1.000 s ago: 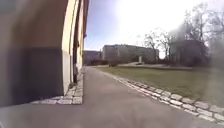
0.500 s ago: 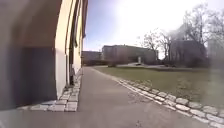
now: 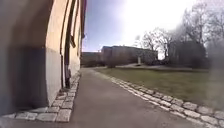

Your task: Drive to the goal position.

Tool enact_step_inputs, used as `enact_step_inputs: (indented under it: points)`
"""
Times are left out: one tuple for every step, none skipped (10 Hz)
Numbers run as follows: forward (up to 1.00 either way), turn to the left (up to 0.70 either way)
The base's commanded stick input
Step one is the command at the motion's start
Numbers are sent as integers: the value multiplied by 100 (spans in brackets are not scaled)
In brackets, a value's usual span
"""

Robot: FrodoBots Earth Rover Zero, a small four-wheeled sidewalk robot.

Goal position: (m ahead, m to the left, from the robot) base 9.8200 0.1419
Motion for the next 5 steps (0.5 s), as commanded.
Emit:
enact_step_inputs:
  points:
    - [70,0]
    - [70,0]
    - [70,0]
    - [70,0]
    - [70,0]
